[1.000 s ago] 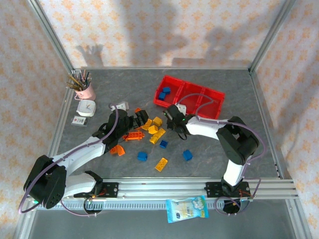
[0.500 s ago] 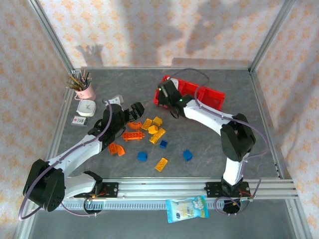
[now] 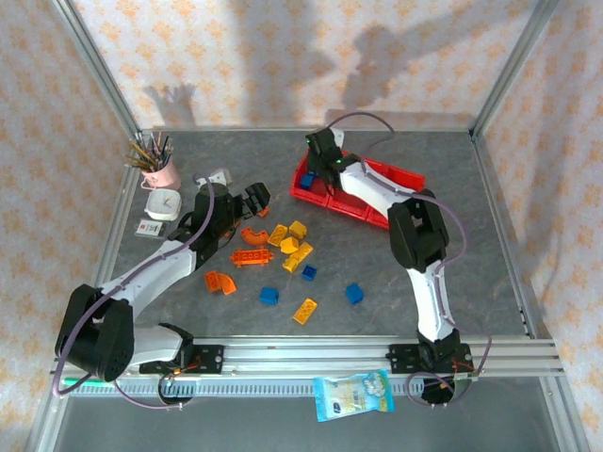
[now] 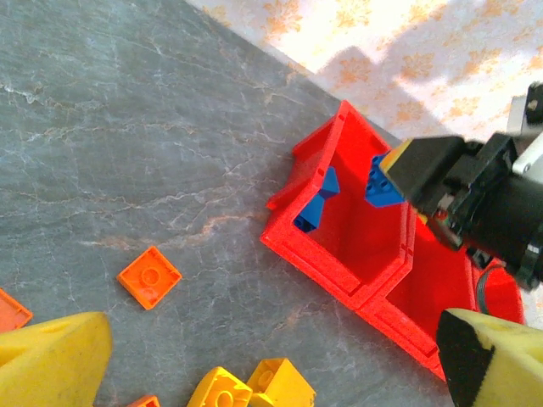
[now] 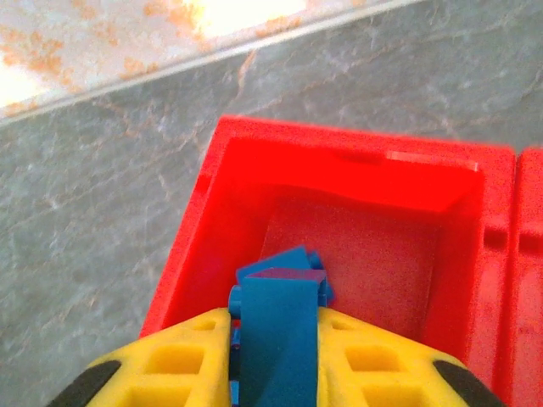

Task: Sort the legos into containers by color
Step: Place the lego in the container, then pick up the lego from the bottom-center of the table.

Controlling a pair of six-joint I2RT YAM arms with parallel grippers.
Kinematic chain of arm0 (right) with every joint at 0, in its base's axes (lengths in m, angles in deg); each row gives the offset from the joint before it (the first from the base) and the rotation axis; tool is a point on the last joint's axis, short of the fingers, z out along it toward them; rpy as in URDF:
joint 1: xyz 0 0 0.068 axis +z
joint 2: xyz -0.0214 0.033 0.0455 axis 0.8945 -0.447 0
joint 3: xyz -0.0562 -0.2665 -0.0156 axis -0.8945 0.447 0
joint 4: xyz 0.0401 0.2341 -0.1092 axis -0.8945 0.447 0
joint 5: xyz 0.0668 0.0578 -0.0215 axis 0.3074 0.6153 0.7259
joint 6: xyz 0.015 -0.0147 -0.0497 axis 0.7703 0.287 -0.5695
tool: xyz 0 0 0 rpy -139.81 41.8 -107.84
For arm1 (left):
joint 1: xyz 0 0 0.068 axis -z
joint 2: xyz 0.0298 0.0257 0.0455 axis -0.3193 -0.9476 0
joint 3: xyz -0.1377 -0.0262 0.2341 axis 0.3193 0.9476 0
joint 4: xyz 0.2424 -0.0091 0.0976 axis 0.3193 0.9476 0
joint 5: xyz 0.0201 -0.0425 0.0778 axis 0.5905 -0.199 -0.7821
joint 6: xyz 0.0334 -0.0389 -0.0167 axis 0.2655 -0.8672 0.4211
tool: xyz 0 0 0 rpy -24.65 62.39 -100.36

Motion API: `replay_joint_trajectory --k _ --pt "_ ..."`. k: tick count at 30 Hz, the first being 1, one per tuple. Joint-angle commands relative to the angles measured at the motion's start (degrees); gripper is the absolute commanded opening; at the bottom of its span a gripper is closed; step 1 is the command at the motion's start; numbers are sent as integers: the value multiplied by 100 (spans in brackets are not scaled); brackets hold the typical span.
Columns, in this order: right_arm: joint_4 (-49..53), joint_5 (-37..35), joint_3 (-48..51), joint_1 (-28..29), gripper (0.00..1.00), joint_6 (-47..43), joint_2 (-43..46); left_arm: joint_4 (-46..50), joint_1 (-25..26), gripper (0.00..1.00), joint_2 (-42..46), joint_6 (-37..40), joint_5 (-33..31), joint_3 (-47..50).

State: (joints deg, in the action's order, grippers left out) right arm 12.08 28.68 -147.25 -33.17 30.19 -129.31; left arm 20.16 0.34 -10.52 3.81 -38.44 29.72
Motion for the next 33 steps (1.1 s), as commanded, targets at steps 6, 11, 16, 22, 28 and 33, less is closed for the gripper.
replay_joint_trajectory --k 6,11,16,22,28,33 --pt "408 -221 -845 -49 53 -239 -169 112 -59 99 -99 213 54 -311" --pt "254 -25 -251 -16 55 -310 501 205 -57 99 12 270 63 -345" --pt "2 163 1071 89 60 -376 1504 328 -50 99 148 264 262 -278" --pt "223 248 2570 230 67 -400 2665 345 120 99 415 170 495 58" --pt "613 261 3922 479 73 -188 3747 325 700 99 698 -8 330 415" --pt "788 475 4953 776 76 177 4396 203 1111 99 878 -318 222 715"
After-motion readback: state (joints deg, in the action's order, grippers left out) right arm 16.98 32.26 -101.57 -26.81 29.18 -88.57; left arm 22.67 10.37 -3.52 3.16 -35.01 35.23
